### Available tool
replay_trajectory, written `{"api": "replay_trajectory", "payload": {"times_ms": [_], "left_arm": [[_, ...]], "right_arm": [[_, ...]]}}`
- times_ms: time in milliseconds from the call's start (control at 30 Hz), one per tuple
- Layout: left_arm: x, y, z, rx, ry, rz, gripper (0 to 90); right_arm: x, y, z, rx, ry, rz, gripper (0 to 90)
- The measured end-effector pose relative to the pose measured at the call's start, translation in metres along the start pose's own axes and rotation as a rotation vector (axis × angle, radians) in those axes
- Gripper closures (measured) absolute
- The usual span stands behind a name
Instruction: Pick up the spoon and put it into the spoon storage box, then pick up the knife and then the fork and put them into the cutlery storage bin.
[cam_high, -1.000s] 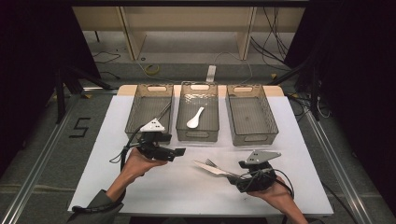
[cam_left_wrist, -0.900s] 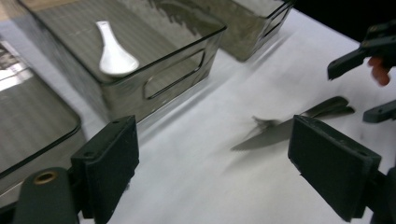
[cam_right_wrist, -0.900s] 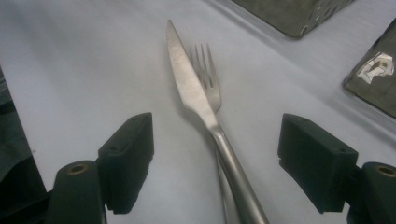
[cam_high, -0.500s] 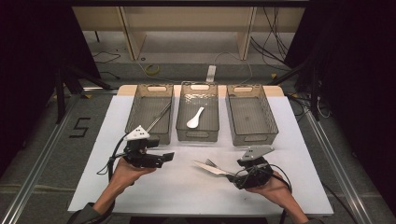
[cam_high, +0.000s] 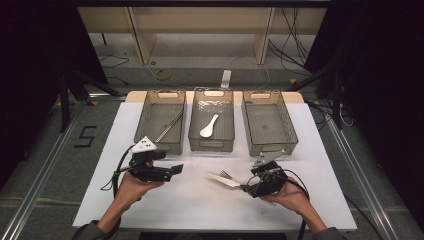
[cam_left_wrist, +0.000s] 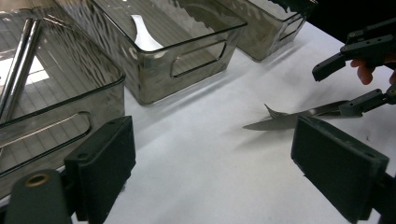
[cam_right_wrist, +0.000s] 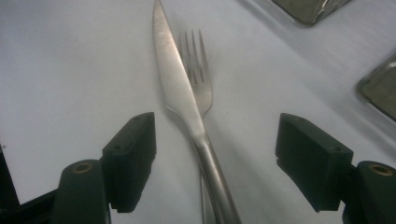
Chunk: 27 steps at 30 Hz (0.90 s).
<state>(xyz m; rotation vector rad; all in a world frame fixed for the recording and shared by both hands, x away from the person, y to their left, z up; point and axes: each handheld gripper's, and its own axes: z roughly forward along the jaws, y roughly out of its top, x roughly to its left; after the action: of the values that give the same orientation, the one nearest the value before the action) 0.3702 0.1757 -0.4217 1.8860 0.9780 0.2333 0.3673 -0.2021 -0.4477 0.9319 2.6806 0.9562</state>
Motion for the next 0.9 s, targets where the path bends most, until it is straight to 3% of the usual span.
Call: {"api": "replay_trajectory", "payload": {"times_ms": [233,400,667,900], "left_arm": [[-0.001,0.0,-0.003,-0.018,0.007,0.001,13.2],[-0.002,-0.002,-0.003,-0.013,0.033,0.024,13.2],[-0.005,-0.005,-0.008,-0.023,0.026,0.031,13.2],[-0.005,-0.006,-0.01,-0.023,0.021,0.034,13.2]], "right_arm": [[-0.008,0.002,-0.001,0.017,0.008,0.012,33.4],[-0.009,0.006,0.0,0.057,0.01,-0.025,38.9],[-0.004,0.013,0.003,0.115,0.0,-0.102,52.9],[-0.004,0.015,0.006,0.167,0.007,-0.125,58.9]]}}
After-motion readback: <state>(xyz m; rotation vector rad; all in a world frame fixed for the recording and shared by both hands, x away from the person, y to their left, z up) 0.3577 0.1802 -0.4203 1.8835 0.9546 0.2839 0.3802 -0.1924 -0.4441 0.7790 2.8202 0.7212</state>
